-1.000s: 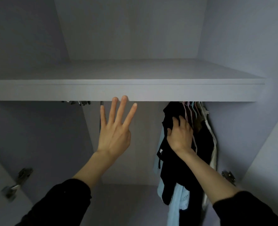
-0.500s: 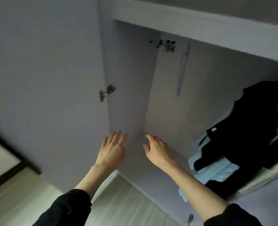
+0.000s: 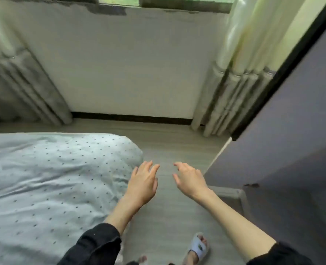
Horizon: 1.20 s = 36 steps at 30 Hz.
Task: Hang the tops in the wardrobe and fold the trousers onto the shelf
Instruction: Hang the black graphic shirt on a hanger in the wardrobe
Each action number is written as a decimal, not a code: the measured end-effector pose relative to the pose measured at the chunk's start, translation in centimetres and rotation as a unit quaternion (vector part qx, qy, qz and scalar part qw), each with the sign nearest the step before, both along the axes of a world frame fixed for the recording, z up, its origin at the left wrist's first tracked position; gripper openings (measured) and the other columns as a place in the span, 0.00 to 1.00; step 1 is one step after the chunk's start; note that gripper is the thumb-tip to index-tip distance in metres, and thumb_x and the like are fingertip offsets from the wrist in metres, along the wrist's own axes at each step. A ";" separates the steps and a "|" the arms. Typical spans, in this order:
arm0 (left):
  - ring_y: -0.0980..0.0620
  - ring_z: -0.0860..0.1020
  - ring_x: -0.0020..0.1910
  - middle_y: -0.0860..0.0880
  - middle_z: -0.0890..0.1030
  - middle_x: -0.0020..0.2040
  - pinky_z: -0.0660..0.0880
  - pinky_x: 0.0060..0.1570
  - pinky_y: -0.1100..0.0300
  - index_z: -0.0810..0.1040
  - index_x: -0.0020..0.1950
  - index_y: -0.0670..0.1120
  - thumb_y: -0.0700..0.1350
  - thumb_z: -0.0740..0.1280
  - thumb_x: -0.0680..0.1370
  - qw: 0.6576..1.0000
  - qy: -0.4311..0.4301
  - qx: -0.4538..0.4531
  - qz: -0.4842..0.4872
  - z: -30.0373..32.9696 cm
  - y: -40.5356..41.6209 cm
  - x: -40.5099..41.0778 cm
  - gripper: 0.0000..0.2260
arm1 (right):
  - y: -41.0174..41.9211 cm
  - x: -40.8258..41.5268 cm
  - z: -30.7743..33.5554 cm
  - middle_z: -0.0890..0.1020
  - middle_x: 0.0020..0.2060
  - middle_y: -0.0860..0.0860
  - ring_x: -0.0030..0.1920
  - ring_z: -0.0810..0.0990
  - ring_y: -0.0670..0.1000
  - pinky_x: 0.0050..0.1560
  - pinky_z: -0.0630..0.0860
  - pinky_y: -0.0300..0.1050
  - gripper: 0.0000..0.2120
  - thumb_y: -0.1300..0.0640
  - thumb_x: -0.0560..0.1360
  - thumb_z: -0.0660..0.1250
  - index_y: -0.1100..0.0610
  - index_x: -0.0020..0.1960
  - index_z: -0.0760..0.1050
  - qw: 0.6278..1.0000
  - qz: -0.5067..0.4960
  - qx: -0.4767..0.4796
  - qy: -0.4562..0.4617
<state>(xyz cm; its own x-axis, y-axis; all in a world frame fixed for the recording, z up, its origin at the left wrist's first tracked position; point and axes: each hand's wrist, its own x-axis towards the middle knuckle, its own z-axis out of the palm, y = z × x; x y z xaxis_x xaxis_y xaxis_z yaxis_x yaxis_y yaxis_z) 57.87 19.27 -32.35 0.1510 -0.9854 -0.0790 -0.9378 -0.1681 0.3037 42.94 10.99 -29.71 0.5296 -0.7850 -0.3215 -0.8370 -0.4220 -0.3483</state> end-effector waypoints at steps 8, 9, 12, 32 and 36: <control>0.48 0.58 0.73 0.47 0.62 0.74 0.57 0.70 0.54 0.59 0.74 0.46 0.44 0.55 0.81 0.952 -0.002 0.013 0.306 2.0 18.0 18.7 0.21 | 10.2 23.5 0.2 0.76 0.62 0.55 0.60 0.75 0.57 0.58 0.73 0.52 0.20 0.52 0.80 0.57 0.55 0.70 0.66 0.963 0.264 0.018 -0.042; 0.48 0.58 0.73 0.47 0.61 0.74 0.56 0.70 0.54 0.59 0.75 0.46 0.43 0.55 0.81 0.940 0.003 0.007 0.342 1.8 20.0 20.2 0.21 | 11.6 26.0 0.2 0.76 0.62 0.56 0.60 0.76 0.57 0.57 0.73 0.51 0.19 0.52 0.80 0.57 0.56 0.70 0.66 0.953 0.301 0.020 -0.042; 0.48 0.54 0.75 0.46 0.58 0.76 0.55 0.72 0.54 0.58 0.75 0.46 0.44 0.54 0.81 0.903 0.007 0.031 0.428 1.1 24.8 22.7 0.21 | 14.6 32.0 -0.3 0.76 0.62 0.54 0.60 0.76 0.55 0.57 0.74 0.49 0.20 0.52 0.80 0.59 0.56 0.70 0.66 0.918 0.396 0.015 -0.032; 0.38 0.54 0.75 0.41 0.53 0.77 0.53 0.62 0.26 0.54 0.76 0.54 0.59 0.51 0.78 0.693 0.069 0.179 0.695 -12.6 37.9 42.8 0.27 | 34.6 76.0 -14.3 0.59 0.74 0.53 0.73 0.57 0.57 0.69 0.59 0.57 0.34 0.44 0.78 0.60 0.55 0.77 0.50 0.712 0.701 -0.030 0.019; 0.36 0.62 0.72 0.40 0.61 0.75 0.55 0.60 0.25 0.59 0.74 0.51 0.58 0.53 0.76 0.697 0.039 0.170 0.695 -13.8 37.8 42.4 0.27 | 36.2 79.0 -17.3 0.59 0.75 0.51 0.74 0.56 0.56 0.71 0.55 0.62 0.29 0.47 0.79 0.58 0.52 0.76 0.54 0.738 0.669 -0.009 0.086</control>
<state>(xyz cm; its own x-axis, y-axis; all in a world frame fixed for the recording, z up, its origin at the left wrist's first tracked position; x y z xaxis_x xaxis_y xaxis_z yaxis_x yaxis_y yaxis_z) 100.31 57.03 -46.16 0.9234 0.1878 -0.3347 0.2214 -0.9730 0.0650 121.94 47.16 -46.97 0.7873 0.3996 -0.4696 0.3029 -0.9140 -0.2699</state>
